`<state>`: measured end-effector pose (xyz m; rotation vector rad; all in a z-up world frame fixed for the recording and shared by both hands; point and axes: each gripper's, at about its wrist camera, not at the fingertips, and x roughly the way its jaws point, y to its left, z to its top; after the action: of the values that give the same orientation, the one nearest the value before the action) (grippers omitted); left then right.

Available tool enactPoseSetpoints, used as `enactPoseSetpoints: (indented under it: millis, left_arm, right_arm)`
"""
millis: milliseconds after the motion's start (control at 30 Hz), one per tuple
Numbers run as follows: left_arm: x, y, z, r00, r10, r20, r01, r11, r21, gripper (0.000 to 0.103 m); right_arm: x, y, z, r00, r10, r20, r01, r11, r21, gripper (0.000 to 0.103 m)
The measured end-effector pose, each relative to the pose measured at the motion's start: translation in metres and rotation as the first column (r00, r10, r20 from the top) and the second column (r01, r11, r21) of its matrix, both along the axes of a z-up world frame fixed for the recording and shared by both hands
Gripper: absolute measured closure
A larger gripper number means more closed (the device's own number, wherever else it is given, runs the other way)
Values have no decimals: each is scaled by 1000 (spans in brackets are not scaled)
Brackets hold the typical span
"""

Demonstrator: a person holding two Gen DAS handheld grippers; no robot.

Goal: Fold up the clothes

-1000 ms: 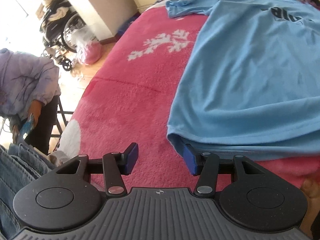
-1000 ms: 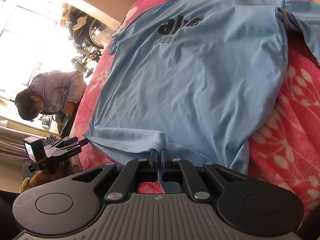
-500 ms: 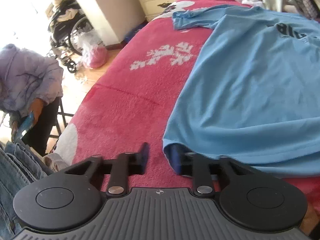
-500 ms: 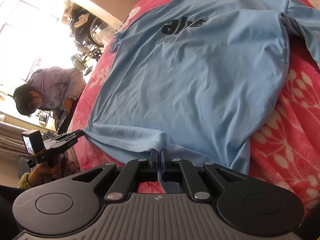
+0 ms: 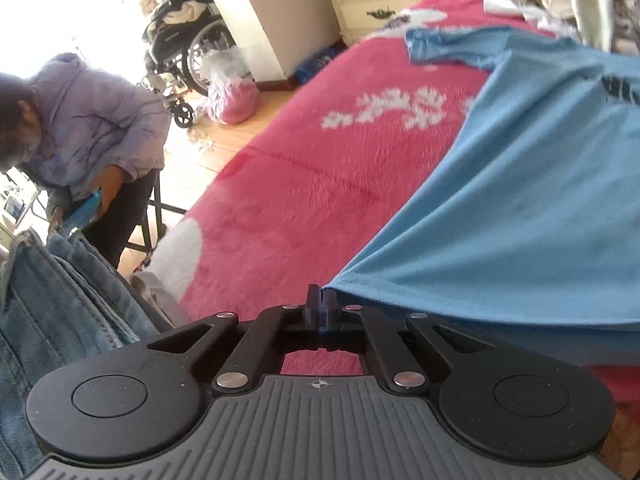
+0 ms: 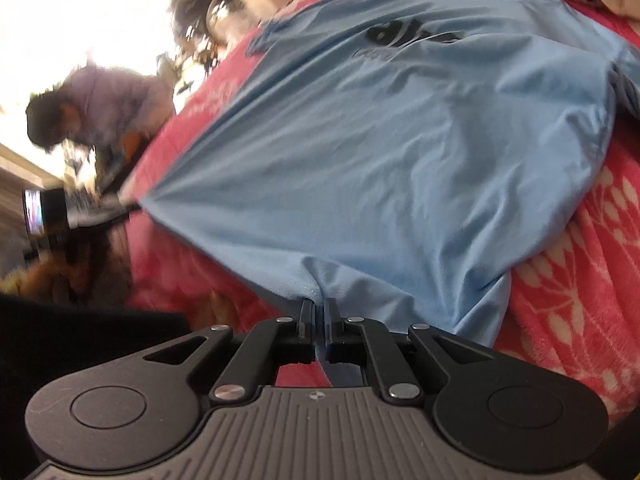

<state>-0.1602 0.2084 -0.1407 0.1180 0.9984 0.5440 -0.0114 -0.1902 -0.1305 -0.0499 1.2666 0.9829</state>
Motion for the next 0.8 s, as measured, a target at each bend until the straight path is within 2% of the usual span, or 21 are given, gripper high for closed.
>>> enactPoseSetpoints:
  millis: [100, 167, 200, 267, 333, 500, 600, 733, 800]
  left_arm:
    - [4, -4, -11, 998, -16, -58, 19, 998, 52, 103]
    - [3, -6, -16, 995, -33, -97, 41, 995, 88, 102]
    - [2, -8, -16, 993, -44, -106, 55, 994, 99, 101]
    - [0, -11, -14, 991, -61, -120, 74, 992, 106, 98]
    - [-2, -12, -9, 989, -70, -132, 83, 991, 100, 94]
    - [-9, -15, 11, 990, -79, -116, 87, 994, 68, 76]
    - [-13, -17, 25, 993, -79, -84, 83, 996, 43, 71]
    - [-15, -22, 44, 995, -95, 17, 95, 994, -45, 68]
    - [-12, -29, 50, 990, -126, 68, 131, 988, -85, 66]
  right_arm:
    - [-14, 8, -2, 994, 86, 61, -81, 993, -85, 94]
    - [-20, 8, -4, 991, 115, 67, -106, 986, -126, 85]
    - [-22, 7, -4, 990, 125, 65, -115, 983, -141, 83]
    - [-25, 4, -3, 990, 133, 58, -122, 980, -158, 73]
    - [-27, -4, 4, 991, 117, 69, -105, 982, -158, 67]
    - [-17, -33, 23, 999, -32, 21, 34, 994, -101, 57]
    - [-6, -49, 22, 986, -163, -31, 160, 983, -95, 54]
    - [10, -57, 8, 954, -288, -87, 274, 951, -145, 52]
    - [10, -51, -2, 957, -277, -88, 257, 947, -193, 53]
